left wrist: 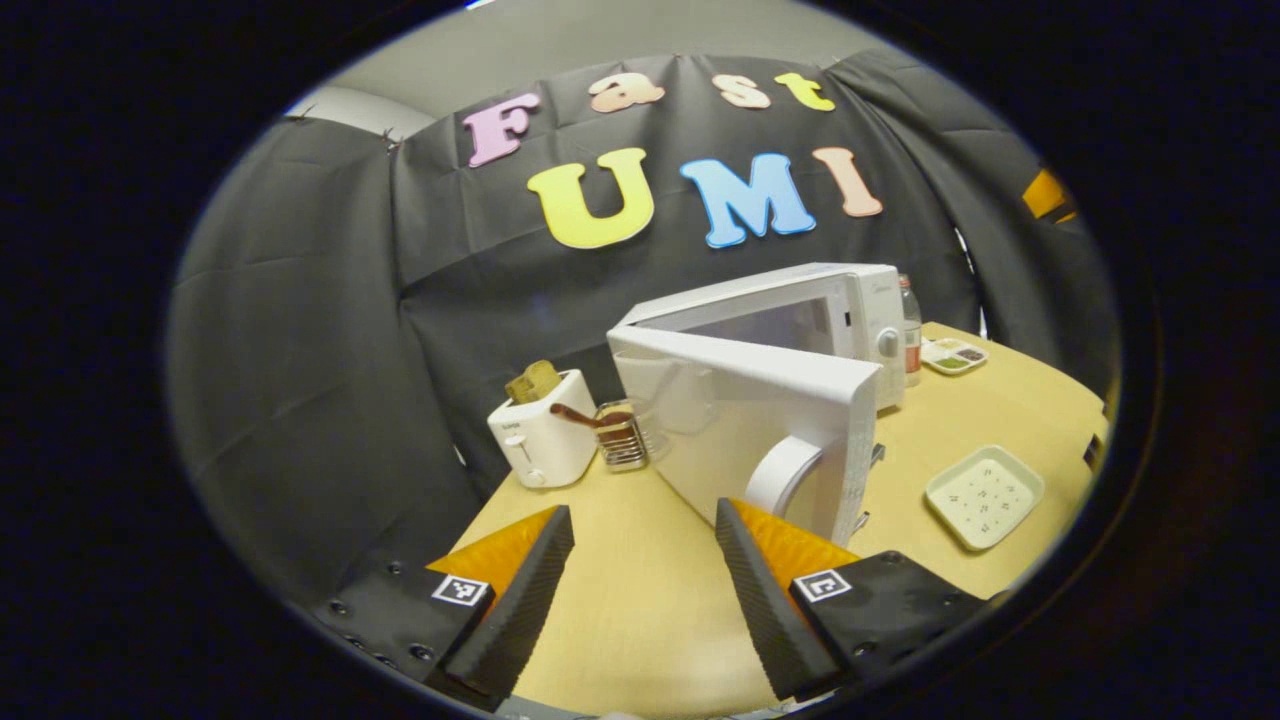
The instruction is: Open the microwave oven with the left hand, put the food in, and close the microwave oven.
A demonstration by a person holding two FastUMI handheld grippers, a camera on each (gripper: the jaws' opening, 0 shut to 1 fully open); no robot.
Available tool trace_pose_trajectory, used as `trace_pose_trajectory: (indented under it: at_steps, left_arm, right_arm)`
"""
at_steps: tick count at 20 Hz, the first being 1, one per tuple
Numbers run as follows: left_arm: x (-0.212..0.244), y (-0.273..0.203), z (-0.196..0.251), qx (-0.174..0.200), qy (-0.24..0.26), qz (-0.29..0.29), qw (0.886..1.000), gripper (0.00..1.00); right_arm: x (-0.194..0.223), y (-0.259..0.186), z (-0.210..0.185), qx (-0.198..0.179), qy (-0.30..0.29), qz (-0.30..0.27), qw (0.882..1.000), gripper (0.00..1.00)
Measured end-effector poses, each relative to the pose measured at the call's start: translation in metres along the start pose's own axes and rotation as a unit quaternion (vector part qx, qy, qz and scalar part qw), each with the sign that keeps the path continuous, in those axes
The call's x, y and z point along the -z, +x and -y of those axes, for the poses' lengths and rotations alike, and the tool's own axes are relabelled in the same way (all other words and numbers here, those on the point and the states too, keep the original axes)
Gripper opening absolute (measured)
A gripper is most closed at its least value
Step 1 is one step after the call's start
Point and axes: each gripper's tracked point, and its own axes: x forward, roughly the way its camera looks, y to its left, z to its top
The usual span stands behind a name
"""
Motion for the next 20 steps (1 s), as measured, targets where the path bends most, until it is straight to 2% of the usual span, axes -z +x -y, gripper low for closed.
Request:
trace_pose_trajectory:
  at_steps: [11, 14, 20]
  left_arm:
    - [-0.035, 0.036, 0.102, 0.058, 0.008, 0.009, 0.998, 0.96]
    - [-0.042, 0.048, 0.129, 0.073, 0.016, 0.013, 0.997, 1.00]
    - [-0.058, 0.086, 0.167, 0.094, 0.024, 0.019, 0.995, 0.98]
  right_arm:
    - [0.009, 0.009, 0.062, 0.032, 0.016, -0.018, 0.999, 0.98]
    - [0.011, 0.015, 0.076, 0.040, 0.008, -0.020, 0.999, 0.98]
    - [0.023, 0.025, 0.098, 0.051, 0.013, -0.042, 0.998, 0.98]
